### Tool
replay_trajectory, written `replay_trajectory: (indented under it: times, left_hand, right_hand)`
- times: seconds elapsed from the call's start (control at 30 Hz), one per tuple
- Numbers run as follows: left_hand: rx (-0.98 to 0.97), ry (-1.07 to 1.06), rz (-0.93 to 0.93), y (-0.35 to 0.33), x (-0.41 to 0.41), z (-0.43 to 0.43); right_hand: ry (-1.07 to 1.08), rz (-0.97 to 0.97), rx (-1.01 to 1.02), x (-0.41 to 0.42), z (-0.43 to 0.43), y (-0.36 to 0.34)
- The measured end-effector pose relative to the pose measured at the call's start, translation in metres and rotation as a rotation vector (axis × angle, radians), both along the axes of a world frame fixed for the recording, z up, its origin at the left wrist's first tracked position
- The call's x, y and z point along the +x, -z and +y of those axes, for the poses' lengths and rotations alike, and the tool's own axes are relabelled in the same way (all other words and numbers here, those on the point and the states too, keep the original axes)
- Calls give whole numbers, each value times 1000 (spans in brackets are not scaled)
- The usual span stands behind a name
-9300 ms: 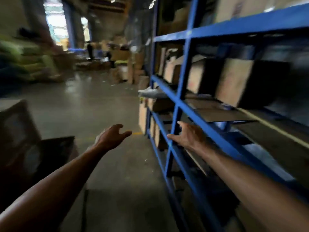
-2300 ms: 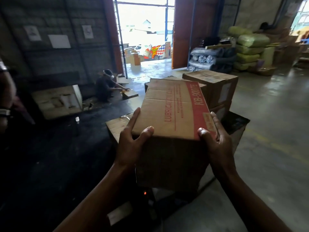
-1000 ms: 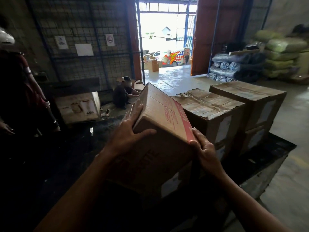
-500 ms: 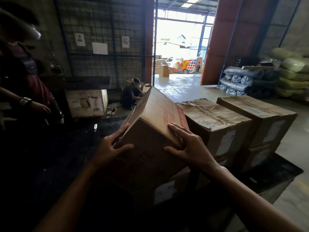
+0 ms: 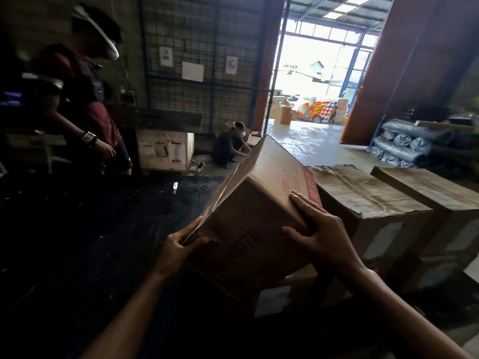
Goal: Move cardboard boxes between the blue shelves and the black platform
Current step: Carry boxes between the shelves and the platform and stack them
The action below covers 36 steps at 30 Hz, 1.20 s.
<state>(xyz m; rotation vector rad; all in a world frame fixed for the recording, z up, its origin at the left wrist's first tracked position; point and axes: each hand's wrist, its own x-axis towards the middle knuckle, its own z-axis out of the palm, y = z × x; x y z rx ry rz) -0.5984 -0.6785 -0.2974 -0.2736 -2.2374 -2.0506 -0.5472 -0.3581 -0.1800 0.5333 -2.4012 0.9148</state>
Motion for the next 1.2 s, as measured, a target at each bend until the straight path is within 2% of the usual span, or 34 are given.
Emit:
replay_trajectory:
  times: [0.27, 0.47, 0.57, 0.9, 1.0, 1.2]
  left_hand:
    - [-81, -91, 103, -6, 3, -2]
    - [-261, -146, 253, -10, 3, -1]
    - [-355, -166, 328, -8, 2, -5]
    - [-497, -182, 544, 3, 0, -6]
    - [-477, -186, 527, 0, -4, -3]
    - [-359, -195, 357, -7, -12, 23]
  right_hand:
    - [15, -10, -122, 0, 14, 15]
    - [62, -109, -189, -10, 30, 41]
    - [54, -154, -189, -14, 31, 50]
    - [60, -197, -158, -44, 34, 37]
    - [79, -263, -179, -50, 43, 51]
    - [138, -290, -170, -61, 56, 62]
